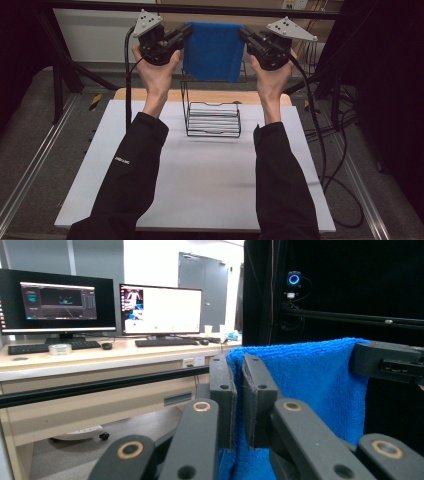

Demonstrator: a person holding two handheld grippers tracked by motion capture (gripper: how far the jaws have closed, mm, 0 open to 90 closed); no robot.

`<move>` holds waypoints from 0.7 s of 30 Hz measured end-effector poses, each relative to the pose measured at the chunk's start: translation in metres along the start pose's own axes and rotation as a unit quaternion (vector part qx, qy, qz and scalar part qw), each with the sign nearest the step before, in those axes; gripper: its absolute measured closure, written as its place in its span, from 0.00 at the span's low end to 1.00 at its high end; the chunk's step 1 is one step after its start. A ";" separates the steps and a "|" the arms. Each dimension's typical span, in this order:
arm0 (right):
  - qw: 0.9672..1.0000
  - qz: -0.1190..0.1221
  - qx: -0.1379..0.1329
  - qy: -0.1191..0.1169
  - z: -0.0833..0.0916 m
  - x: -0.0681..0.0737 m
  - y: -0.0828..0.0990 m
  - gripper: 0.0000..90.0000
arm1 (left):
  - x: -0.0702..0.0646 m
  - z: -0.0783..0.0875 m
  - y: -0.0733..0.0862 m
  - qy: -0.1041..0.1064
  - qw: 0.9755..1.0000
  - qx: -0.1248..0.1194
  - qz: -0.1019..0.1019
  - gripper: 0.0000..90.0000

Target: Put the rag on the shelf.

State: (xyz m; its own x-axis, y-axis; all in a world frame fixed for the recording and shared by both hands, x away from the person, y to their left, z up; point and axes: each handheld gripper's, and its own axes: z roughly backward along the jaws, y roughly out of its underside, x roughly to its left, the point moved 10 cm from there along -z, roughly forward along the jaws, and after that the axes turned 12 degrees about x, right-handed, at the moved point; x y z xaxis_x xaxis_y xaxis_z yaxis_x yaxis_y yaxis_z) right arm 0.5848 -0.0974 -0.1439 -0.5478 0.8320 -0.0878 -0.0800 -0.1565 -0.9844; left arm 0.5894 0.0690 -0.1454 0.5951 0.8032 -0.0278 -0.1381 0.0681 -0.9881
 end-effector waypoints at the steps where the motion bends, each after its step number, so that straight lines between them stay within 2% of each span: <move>1: 1.000 -0.002 0.000 0.000 -0.002 -0.001 0.000 0.96 | 0.001 -0.001 0.001 0.000 1.000 0.001 0.001 0.94; 10: 1.000 0.006 0.010 0.001 -0.016 -0.007 0.005 0.96 | 0.010 -0.013 0.008 -0.001 1.000 0.005 0.006 0.94; 17: 1.000 0.007 0.013 -0.004 -0.022 -0.011 0.013 0.96 | 0.012 -0.018 0.016 0.001 1.000 0.013 0.001 0.94; 21: 1.000 0.005 0.018 -0.008 -0.023 -0.013 0.020 0.96 | 0.012 -0.021 0.024 0.003 1.000 0.021 -0.009 0.94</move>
State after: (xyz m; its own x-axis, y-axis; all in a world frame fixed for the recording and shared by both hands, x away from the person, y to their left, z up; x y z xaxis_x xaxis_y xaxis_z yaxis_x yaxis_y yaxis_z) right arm 0.6091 -0.0990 -0.1659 -0.5621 0.8216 -0.0950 -0.1036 -0.1839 -0.9775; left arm 0.6094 0.0681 -0.1730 0.6025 0.7981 -0.0105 -0.1607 0.1084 -0.9810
